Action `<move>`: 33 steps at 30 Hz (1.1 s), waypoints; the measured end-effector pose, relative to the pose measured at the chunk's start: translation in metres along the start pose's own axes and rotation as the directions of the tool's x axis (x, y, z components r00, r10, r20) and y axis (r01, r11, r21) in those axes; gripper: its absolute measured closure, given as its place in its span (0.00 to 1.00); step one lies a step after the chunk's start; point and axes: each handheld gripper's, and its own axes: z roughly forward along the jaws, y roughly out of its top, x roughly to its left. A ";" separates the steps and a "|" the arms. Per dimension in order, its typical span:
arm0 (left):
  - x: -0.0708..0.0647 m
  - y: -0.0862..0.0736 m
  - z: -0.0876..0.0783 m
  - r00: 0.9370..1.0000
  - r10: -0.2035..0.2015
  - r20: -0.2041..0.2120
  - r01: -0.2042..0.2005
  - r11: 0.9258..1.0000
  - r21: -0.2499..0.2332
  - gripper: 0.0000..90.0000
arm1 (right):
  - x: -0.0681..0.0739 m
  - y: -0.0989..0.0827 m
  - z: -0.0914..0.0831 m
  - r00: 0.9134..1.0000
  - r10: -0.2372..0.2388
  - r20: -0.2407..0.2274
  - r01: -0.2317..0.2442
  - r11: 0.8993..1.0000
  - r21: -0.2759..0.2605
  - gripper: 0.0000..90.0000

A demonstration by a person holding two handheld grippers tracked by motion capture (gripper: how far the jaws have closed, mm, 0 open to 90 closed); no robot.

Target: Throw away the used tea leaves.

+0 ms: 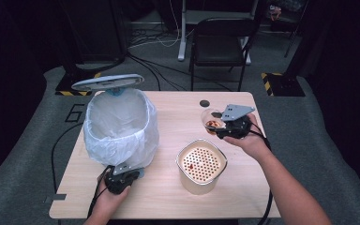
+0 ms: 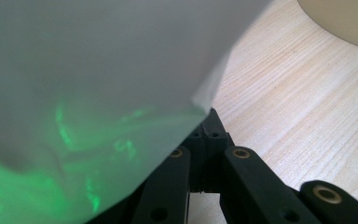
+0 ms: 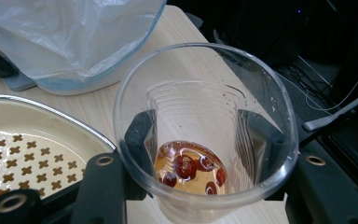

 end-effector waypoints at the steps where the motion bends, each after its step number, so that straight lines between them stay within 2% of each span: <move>1: 0.000 0.000 0.000 1.000 -0.001 0.000 0.001 1.000 0.000 1.00 | 0.001 0.000 0.000 1.000 -0.011 0.000 0.011 1.000 0.002 0.54; 9: 0.000 0.000 0.000 1.000 0.000 0.000 0.000 1.000 0.000 1.00 | 0.010 0.003 -0.001 0.994 -0.105 0.008 0.105 0.994 0.007 0.55; 14: 0.000 0.000 0.000 1.000 -0.001 0.000 0.001 1.000 -0.001 1.00 | 0.020 0.007 -0.001 0.981 -0.195 0.017 0.194 0.980 0.038 0.55; 28: 0.000 0.000 0.000 1.000 -0.003 0.002 0.003 1.000 -0.002 1.00 | 0.027 0.012 -0.007 0.957 -0.292 0.008 0.291 0.956 0.019 0.55; 29: 0.001 0.000 0.000 1.000 0.008 0.002 -0.008 1.000 0.006 1.00 | 0.027 0.012 -0.008 0.952 -0.305 0.010 0.305 0.952 0.019 0.55; 30: 0.000 0.000 0.000 1.000 -0.004 0.001 0.004 1.000 -0.003 1.00 | 0.028 0.012 -0.009 0.951 -0.310 0.010 0.310 0.951 0.018 0.55; 33: 0.000 0.000 0.000 1.000 0.004 0.002 -0.004 1.000 0.003 1.00 | 0.031 0.012 -0.011 0.939 -0.345 0.014 0.345 0.938 0.022 0.55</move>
